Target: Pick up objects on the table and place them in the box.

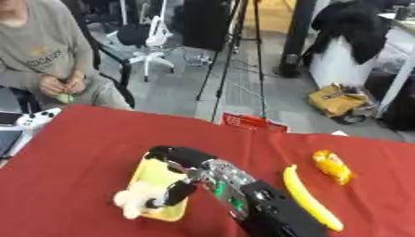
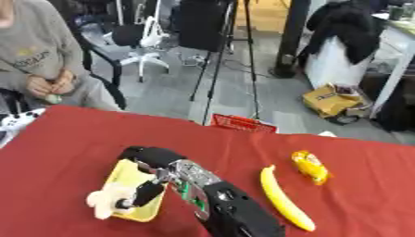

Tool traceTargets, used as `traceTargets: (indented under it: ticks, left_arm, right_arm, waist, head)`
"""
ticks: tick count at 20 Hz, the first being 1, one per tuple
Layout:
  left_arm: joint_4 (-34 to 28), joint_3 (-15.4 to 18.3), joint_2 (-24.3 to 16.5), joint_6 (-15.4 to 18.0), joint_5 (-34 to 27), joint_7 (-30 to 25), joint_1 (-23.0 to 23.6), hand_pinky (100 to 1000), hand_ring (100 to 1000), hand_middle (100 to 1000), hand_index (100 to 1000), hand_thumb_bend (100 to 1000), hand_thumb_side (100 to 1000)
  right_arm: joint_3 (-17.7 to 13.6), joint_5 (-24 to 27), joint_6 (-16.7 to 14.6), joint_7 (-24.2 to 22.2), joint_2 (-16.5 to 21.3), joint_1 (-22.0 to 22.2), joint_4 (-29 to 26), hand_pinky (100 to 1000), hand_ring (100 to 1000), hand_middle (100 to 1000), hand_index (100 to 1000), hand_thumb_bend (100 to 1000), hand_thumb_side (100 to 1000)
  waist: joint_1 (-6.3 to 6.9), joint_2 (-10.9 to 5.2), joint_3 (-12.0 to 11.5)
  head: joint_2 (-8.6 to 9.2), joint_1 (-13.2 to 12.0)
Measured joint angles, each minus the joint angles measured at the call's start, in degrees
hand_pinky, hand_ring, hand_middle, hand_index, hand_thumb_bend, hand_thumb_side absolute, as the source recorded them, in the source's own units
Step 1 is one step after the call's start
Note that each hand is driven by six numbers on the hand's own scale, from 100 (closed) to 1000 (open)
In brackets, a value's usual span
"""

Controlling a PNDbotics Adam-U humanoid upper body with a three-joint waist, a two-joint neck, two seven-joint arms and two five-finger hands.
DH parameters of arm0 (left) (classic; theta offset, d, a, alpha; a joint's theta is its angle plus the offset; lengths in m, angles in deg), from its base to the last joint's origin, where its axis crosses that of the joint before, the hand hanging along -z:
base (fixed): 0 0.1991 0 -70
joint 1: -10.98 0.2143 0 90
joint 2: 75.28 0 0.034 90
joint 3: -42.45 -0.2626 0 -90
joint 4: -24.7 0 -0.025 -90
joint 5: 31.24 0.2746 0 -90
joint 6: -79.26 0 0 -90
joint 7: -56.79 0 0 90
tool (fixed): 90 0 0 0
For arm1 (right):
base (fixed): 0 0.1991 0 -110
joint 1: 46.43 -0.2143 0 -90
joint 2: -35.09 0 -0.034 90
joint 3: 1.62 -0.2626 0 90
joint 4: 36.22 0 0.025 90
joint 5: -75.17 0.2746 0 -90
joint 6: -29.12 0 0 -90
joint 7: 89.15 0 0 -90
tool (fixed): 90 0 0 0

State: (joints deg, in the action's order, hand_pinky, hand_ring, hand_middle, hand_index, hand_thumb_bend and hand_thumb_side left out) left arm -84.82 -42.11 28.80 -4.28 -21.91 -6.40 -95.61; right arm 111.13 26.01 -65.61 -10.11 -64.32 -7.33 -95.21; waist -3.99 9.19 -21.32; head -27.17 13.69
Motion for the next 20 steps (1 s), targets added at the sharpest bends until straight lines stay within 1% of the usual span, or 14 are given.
traceTargets:
  ticks: [1, 2, 3, 4, 6, 7, 8, 9, 11, 13, 14, 16, 18, 20]
  left_arm:
    - [0.0, 0.0, 0.0, 0.0, 0.0, 0.0, 0.1, 550, 689, 642, 732, 579, 881]
    - [0.0, 0.0, 0.0, -0.1, 0.0, 0.1, 0.2, 549, 689, 642, 732, 579, 880]
    - [0.0, 0.0, -0.1, -0.1, 0.0, 0.1, 0.4, 549, 689, 642, 732, 580, 880]
    - [0.1, 0.0, -0.1, -0.2, 0.0, 0.2, 0.6, 548, 692, 643, 731, 583, 879]
    - [0.4, 0.1, -0.1, -0.3, -0.1, 0.3, 1.0, 547, 694, 644, 731, 585, 879]
    - [0.4, 0.1, -0.2, -0.4, -0.2, 0.4, 1.2, 547, 694, 644, 731, 585, 879]
    - [0.5, 0.3, -0.4, -0.5, -0.2, 0.5, 1.5, 546, 697, 645, 731, 602, 801]
    - [0.5, 0.5, -0.6, -0.6, -0.2, 0.7, 1.8, 546, 697, 647, 731, 588, 877]
    - [0.8, 0.8, -1.0, -0.9, -0.2, 1.1, 2.5, 545, 703, 654, 735, 590, 876]
    - [1.1, 1.2, -1.2, -1.2, -0.2, 1.4, 3.0, 544, 708, 660, 742, 594, 876]
    - [1.2, 1.4, -1.3, -1.4, -0.3, 1.5, 3.3, 543, 714, 665, 745, 598, 876]
    - [1.7, 1.6, -1.6, -1.7, -0.3, 1.7, 3.6, 544, 719, 670, 748, 605, 875]
    - [1.9, 1.7, -1.6, -1.9, -0.4, 1.6, 3.6, 545, 728, 676, 749, 616, 874]
    - [2.3, 1.8, -1.7, -2.2, -0.5, 1.3, 3.8, 545, 730, 678, 749, 618, 873]
  right_arm:
    - [-0.3, 1.0, -0.7, 0.9, 0.9, 0.0, -1.3, 849, 884, 920, 922, 618, 513]
    - [-0.7, 2.4, -1.3, 1.7, 2.0, 0.1, -2.7, 809, 846, 889, 908, 622, 529]
    - [-1.2, 4.2, -1.7, 2.6, 3.1, 0.3, -4.5, 801, 838, 884, 904, 626, 535]
    - [-1.8, 6.5, -1.8, 3.7, 4.2, 0.8, -6.6, 786, 824, 867, 892, 617, 564]
    - [-3.2, 11.5, -1.2, 6.0, 6.8, 2.3, -11.8, 771, 810, 852, 882, 607, 584]
    - [-3.8, 13.8, -0.6, 7.0, 8.3, 3.1, -14.5, 771, 810, 852, 882, 607, 584]
    - [-4.5, 15.8, 0.0, 7.8, 9.7, 4.0, -17.3, 759, 799, 845, 872, 365, 657]
    - [-5.3, 17.5, 0.8, 8.6, 11.2, 5.0, -20.0, 759, 799, 845, 872, 602, 598]
    - [-7.4, 20.4, 2.3, 10.1, 14.3, 7.8, -25.3, 743, 779, 828, 860, 595, 606]
    - [-9.6, 23.5, 3.9, 11.8, 16.7, 10.7, -29.5, 724, 763, 814, 849, 581, 607]
    - [-10.6, 25.3, 4.7, 12.9, 17.4, 12.1, -31.3, 711, 753, 807, 844, 572, 603]
    - [-12.7, 29.4, 6.2, 15.6, 18.7, 15.5, -34.0, 706, 751, 806, 843, 569, 604]
    - [-14.5, 32.7, 7.4, 18.0, 19.7, 18.5, -36.0, 695, 741, 798, 838, 561, 594]
    - [-15.8, 35.2, 8.2, 19.7, 20.1, 21.3, -37.6, 694, 742, 801, 839, 560, 593]
  waist:
    - [0.01, 0.0, 0.7]
    - [0.02, 0.0, 1.3]
    - [0.02, 0.0, 2.1]
    - [0.02, 0.0, 3.0]
    - [0.24, 0.0, 5.0]
    - [0.57, 0.0, 6.0]
    - [1.01, 0.0, 7.1]
    - [1.49, 0.0, 8.4]
    - [2.26, 0.06, 11.6]
    - [2.92, 0.37, 13.8]
    - [3.22, 0.52, 15.1]
    - [4.25, 0.74, 18.0]
    - [5.53, 0.77, 19.8]
    - [6.18, 0.91, 22.0]
  head:
    - [0.0, -0.4]
    - [0.0, -0.7]
    - [0.0, -1.2]
    - [0.0, -1.7]
    - [0.0, -3.0]
    - [0.0, -3.6]
    - [0.0, -4.1]
    - [0.0, -4.7]
    - [0.01, -6.0]
    - [0.05, -7.2]
    - [0.07, -7.9]
    - [0.16, -9.0]
    - [0.25, -9.9]
    - [0.25, -10.5]
